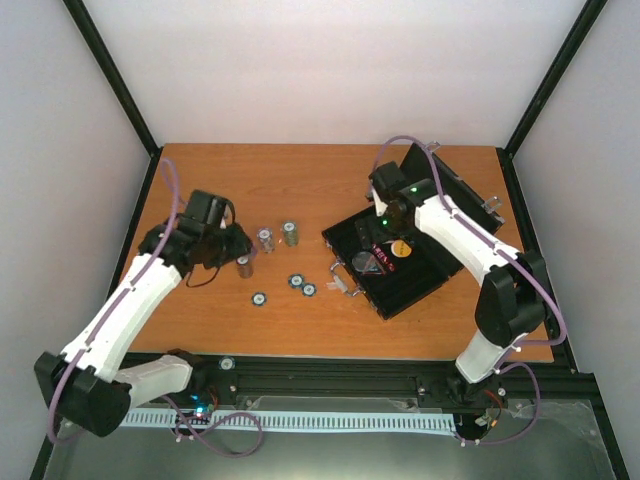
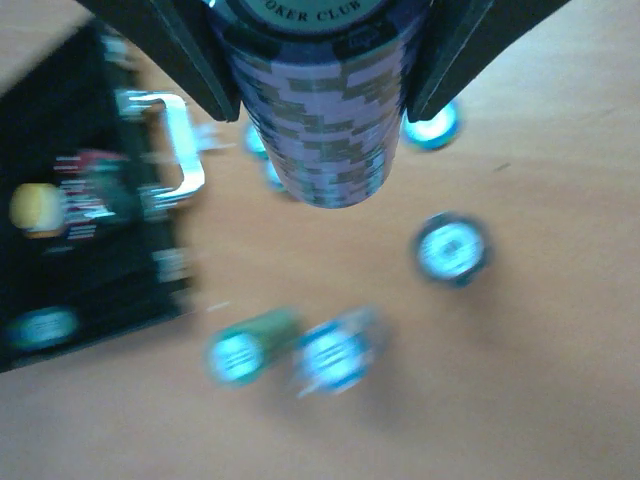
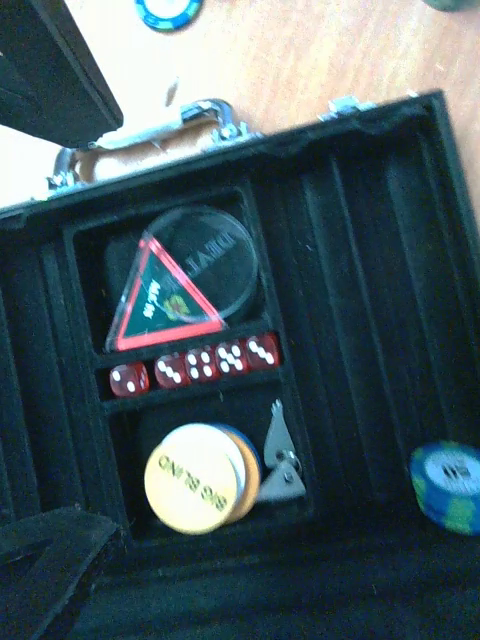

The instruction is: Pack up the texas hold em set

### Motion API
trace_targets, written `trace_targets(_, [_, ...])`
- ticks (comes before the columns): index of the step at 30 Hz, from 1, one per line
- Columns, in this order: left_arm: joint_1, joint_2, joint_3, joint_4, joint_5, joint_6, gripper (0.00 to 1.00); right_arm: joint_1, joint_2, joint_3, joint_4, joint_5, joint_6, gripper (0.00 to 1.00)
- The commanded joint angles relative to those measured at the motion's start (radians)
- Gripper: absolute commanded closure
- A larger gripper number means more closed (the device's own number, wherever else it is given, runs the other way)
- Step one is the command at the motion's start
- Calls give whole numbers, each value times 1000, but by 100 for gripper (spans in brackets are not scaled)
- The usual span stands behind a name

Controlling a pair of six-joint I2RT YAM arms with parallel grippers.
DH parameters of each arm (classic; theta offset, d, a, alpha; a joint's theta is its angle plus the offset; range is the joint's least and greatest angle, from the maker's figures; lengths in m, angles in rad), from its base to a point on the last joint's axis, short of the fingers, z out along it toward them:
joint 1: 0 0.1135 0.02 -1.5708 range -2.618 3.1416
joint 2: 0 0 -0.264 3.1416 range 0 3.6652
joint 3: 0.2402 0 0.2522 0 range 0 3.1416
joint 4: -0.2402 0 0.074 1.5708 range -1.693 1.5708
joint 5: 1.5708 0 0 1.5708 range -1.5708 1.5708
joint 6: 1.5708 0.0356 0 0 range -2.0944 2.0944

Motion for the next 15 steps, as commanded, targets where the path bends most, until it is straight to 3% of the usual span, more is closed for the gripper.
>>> trace_targets(1, [-6, -43, 146, 110, 216, -13, 99, -53, -17, 44, 15, 4, -11, 0])
trace_targets(8, [-7, 45, 46, 550, 414, -161, 99, -121, -36, 24, 50, 31, 25, 0])
trace_targets(15, [-69, 244, 129, 825, 424, -211, 99, -176, -84, -48, 71, 28, 34, 0])
